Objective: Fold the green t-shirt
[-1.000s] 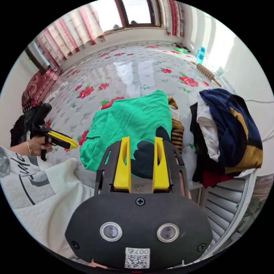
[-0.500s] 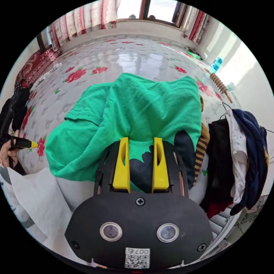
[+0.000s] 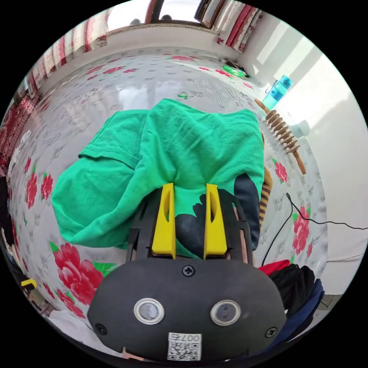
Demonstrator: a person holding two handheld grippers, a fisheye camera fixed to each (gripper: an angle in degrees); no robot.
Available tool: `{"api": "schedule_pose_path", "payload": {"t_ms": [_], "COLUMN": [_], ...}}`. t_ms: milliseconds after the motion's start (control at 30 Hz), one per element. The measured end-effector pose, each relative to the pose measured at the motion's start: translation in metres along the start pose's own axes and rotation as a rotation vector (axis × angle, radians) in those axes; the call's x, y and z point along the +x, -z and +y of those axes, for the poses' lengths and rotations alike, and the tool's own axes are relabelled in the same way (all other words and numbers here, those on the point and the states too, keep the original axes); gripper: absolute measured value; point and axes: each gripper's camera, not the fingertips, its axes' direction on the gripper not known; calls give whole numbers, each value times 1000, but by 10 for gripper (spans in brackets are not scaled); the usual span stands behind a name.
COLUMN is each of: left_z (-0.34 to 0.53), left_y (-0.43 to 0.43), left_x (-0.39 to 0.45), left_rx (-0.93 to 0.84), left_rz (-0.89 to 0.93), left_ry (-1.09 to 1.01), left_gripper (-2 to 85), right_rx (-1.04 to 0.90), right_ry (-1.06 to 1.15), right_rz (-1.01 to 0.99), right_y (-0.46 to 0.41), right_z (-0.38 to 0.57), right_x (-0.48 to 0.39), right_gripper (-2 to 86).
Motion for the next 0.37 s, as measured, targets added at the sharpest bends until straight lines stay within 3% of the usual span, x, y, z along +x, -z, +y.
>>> {"api": "schedule_pose_path", "payload": {"t_ms": [133,233,367], "left_z": [17,34,53], "left_y": [5,6,3], "left_x": [-7,-9,-14], "left_rx": [35,40,5], "left_rz": [-82,-193,-338], "left_ry": [33,14,-18], "left_gripper": [-5,-6,-8], "right_rx": [6,189,197], "right_ry": [-80,3,194], "right_rz": [-26,58,-114], "right_y": [21,60,78], "right_z": [-4,44,132], "right_x": [4,-31,-110], "right_gripper": [91,84,75]}}
